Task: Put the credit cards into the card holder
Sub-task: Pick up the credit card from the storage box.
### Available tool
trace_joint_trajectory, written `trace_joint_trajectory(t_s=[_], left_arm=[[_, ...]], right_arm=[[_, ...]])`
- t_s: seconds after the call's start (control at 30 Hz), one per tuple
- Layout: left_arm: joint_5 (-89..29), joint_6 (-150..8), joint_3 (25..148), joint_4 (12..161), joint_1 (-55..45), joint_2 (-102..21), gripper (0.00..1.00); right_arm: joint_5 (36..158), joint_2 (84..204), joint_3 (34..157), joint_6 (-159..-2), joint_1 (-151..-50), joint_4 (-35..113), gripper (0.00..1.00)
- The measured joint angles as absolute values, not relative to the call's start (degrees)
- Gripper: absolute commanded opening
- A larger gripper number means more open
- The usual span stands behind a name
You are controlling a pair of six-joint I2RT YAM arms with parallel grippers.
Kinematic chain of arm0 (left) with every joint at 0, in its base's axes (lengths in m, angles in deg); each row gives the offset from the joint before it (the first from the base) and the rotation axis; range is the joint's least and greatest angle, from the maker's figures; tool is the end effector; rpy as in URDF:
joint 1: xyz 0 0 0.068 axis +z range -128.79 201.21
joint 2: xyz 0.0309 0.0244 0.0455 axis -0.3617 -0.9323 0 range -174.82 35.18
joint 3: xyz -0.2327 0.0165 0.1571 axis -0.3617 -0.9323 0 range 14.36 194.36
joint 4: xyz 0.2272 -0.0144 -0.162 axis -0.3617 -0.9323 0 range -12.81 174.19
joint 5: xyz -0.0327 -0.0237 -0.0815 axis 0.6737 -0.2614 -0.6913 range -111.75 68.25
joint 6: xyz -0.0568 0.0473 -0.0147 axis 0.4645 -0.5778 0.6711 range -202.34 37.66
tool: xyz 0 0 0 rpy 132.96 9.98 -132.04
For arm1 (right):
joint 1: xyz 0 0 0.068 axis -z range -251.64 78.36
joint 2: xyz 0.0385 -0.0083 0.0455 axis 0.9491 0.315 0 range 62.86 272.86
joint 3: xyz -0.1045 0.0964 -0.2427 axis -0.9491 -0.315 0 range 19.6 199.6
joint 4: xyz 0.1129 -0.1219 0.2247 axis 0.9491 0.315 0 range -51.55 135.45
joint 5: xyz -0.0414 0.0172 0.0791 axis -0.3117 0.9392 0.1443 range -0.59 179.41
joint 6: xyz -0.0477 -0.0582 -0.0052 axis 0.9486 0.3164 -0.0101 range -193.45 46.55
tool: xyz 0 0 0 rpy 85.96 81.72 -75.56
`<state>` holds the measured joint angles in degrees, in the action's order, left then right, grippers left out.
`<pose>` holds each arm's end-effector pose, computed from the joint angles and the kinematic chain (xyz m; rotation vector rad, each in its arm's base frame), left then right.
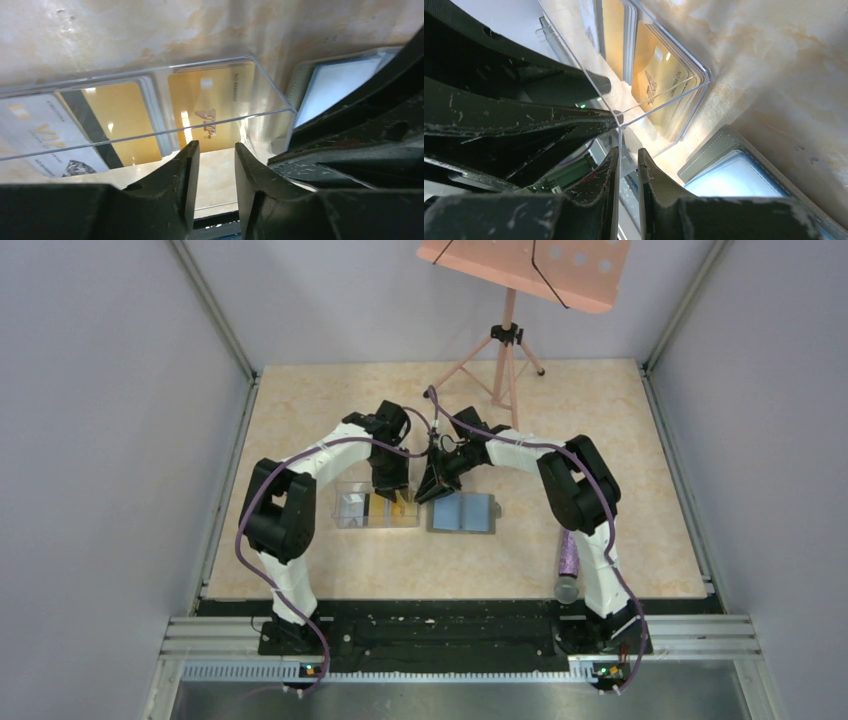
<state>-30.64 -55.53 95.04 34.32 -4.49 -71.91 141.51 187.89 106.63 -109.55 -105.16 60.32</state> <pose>0.3524 -0.1805 0.1775 -0.0011 2.9735 -0.3655 0.3711 0.3060 0.1236 0.2877 -2.6487 -1.4656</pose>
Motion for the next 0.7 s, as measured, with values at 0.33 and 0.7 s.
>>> trace_joint_trajectory(t_s=[0.33,0.7], left_arm=[[-25.13,-56.36,94.5,32.66,-4.49,-76.58,0.41],[-26.88,-56.62,94.06,32.88,-4.57,-77.04,0.0]], right_arm=[[141.51,187.89,106.63,-109.52,-105.14,60.21,0.11],[141.53,187.89,106.6,-109.55,-104.87,60.12,0.11]])
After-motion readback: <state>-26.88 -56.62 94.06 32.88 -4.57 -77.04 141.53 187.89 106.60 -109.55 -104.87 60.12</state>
